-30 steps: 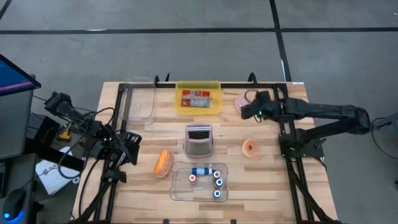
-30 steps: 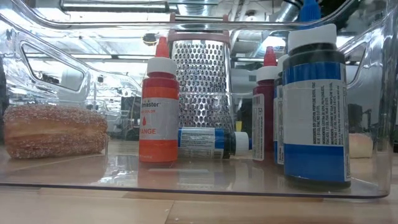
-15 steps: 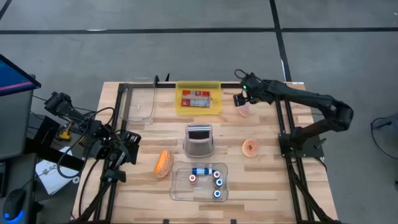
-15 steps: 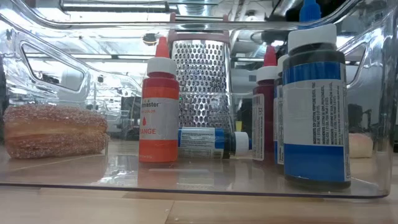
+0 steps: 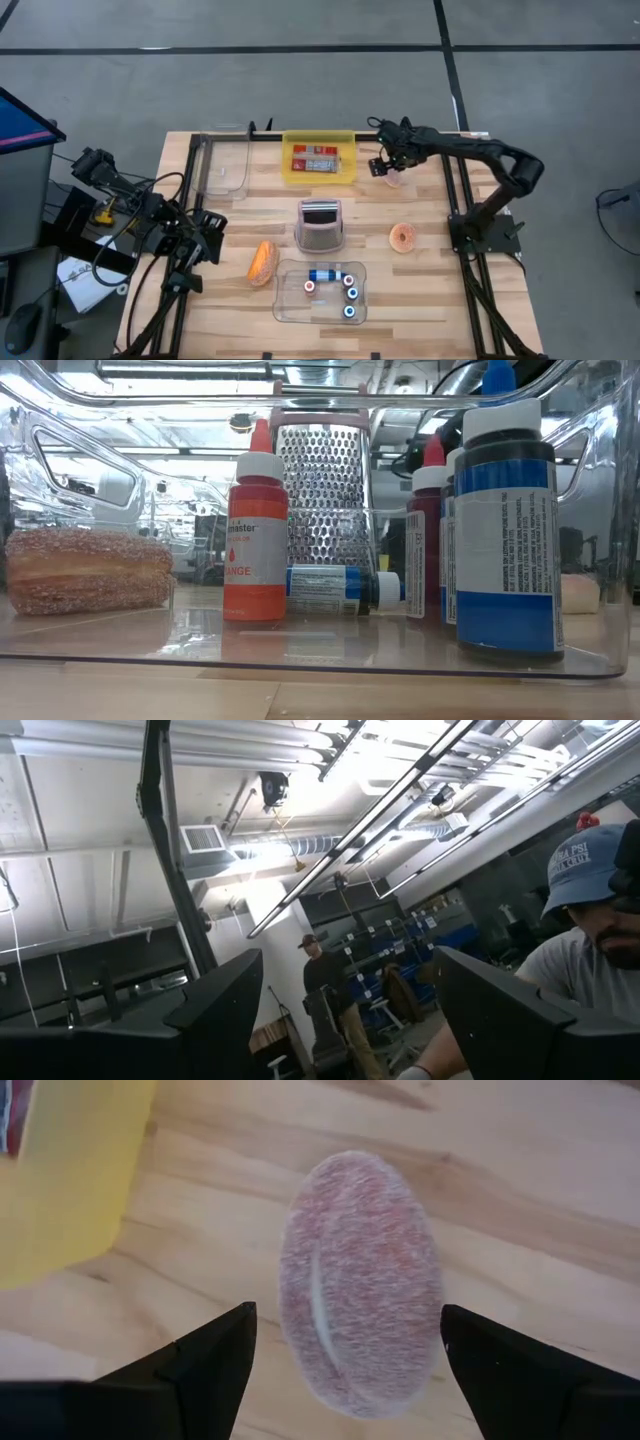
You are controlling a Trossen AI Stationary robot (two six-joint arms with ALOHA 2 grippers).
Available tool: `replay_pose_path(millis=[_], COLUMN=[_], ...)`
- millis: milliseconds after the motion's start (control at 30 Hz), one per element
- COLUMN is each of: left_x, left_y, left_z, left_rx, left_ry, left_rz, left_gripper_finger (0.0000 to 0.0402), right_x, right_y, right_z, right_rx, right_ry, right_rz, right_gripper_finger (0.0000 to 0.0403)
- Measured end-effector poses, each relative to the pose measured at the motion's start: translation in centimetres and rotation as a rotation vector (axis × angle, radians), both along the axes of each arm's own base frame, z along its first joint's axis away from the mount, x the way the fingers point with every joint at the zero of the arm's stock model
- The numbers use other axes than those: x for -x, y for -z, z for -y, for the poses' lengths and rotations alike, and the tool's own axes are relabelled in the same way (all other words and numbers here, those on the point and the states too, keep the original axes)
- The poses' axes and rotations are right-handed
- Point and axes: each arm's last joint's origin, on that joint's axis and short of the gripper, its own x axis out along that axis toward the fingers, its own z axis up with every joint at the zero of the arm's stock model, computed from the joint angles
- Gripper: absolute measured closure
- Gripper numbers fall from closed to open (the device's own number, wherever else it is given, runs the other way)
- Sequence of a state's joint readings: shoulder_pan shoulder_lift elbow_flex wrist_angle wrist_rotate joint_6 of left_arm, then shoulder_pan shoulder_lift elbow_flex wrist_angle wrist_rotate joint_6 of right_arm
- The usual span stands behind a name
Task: Pick & Place Food Item
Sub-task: Put the pink donut into the top transparent bin
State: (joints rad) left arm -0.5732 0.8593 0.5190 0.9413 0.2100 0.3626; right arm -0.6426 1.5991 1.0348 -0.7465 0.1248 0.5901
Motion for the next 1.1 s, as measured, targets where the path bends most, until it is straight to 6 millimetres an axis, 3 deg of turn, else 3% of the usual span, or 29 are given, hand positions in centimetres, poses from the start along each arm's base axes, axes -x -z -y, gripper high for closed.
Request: replay_pose_path(millis=[267, 833, 1100], left_x=[0.0, 0.0, 0.0], left_y=[0.0, 0.0, 0.0], left_z=[0.0, 0.0, 0.0], left_rx=[0.002, 0.007, 0.007], left_ry=[0.002, 0.007, 0.007], left_rz=[-0.002, -0.006, -0.006], left_gripper_finger=[0.0117, 0.0117, 0.0116], right_x=[-0.6, -0.5, -0.4], right_y=[1.2, 1.0, 1.9], right_z=[0.0, 0.2, -0.5], right_rx=[-0.013, 0.000, -0.025], right_ry=[-0.041, -0.059, -0.066], right_rz=[-0.038, -0.031, -0.041], right_gripper_finger=[0.0096, 0.0096, 0.0089])
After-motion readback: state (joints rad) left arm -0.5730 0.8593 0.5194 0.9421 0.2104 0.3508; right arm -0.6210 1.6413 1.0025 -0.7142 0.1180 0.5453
